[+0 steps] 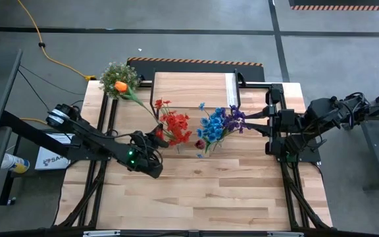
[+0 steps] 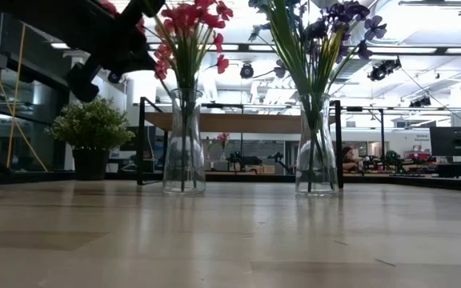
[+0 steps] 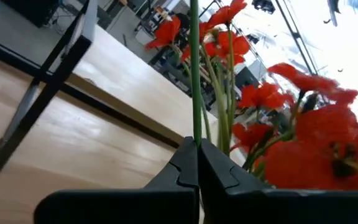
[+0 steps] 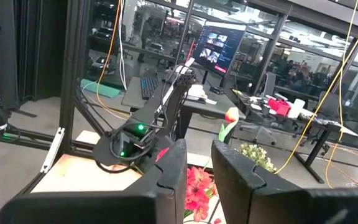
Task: Pick and place flowers into a vace then onto a shelf
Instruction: Put the orange flower into the left transparent vase
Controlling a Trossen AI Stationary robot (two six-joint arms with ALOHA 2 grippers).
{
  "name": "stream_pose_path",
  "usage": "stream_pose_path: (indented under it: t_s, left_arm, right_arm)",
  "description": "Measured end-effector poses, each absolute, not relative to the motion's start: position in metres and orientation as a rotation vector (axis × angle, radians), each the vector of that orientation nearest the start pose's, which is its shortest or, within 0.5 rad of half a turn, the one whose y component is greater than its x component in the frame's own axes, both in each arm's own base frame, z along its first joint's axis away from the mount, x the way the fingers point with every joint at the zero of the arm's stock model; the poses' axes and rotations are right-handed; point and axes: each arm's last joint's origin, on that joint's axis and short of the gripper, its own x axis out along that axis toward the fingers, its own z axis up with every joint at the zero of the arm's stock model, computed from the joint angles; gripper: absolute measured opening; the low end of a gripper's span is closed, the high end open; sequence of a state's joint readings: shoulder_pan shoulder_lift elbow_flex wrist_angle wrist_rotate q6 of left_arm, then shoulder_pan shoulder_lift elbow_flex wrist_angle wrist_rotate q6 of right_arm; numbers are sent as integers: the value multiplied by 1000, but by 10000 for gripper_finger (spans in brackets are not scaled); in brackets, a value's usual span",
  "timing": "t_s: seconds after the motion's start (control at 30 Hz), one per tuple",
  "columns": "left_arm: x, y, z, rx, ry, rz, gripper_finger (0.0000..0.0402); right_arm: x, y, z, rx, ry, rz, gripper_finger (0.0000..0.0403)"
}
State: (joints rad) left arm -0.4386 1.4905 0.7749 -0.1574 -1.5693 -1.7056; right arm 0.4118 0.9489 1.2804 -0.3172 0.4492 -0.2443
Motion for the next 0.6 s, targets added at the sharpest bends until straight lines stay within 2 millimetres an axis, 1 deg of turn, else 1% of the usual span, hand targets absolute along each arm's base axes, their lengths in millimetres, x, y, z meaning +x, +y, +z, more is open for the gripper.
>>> stream_pose_path:
  t_s: [0.2,0.43,0.6]
  left_arm:
    - [263,-91,207,-735,-467,1065,30]
    - [267,-93,216,-704,-447,1070,30]
    - [269,-94,219,-695,-442,1071,29]
  right_arm:
    - [163,57,456,-242,-8,-39,67]
    - [163,57,456,-265,-8,-39,67]
    - [163,57,456,-265,-8,-39,67]
